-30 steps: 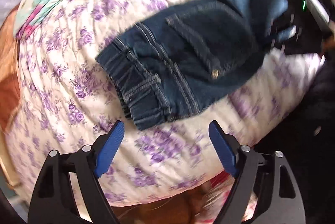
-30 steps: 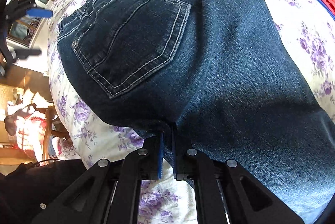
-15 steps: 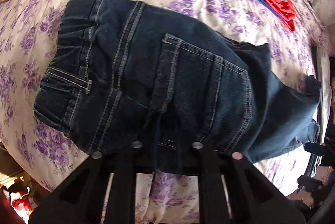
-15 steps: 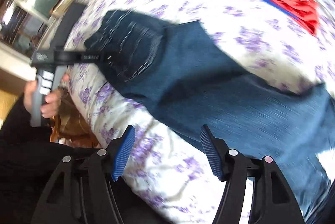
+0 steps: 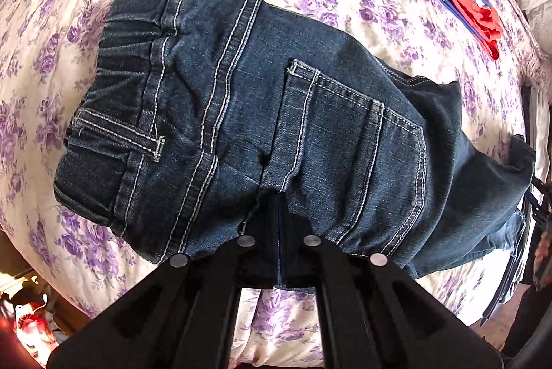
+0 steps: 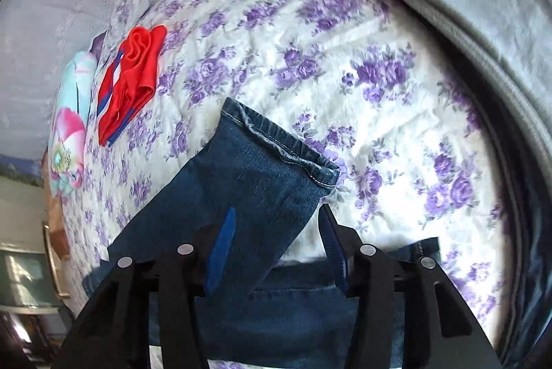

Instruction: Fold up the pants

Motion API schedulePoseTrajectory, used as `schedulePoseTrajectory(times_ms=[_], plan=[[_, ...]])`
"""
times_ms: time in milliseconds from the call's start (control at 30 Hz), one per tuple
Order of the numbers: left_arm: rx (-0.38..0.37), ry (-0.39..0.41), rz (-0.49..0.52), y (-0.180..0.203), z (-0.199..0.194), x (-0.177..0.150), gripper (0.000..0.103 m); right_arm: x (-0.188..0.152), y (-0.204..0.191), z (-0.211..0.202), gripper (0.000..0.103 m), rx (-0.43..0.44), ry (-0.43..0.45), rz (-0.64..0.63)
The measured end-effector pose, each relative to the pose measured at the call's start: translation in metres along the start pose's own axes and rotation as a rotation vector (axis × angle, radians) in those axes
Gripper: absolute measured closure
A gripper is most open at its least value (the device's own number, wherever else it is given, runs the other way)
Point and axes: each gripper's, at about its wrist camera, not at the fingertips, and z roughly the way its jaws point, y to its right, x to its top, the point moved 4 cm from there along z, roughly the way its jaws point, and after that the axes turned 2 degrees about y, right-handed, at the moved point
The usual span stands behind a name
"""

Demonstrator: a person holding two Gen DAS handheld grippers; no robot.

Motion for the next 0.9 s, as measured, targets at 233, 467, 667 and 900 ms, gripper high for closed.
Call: schedulePoseTrajectory(times_ms=[233, 467, 667, 900], plan=[[0.047, -0.018, 0.019, 0.004, 0.003, 0.003, 0.102, -0.002, 0.000, 0.035, 0.084, 0.034, 0.013, 0.132], [0.023, -0.057, 0.001, 0.004, 0.003, 0.008, 0.102, -0.016, 0.007, -0.047, 0.098, 0.086, 0.134, 0.140], [0.021, -0.032, 0.017, 0.006, 0.002, 0.007, 0.102, -0.082, 0.069, -0.069, 0.098, -0.003, 0.074, 0.158], [0.046, -0.019, 0.056, 0.014, 0.001, 0.009, 0.102, -0.102, 0.101, -0.025, 0.096, 0.002, 0.081, 0.188]])
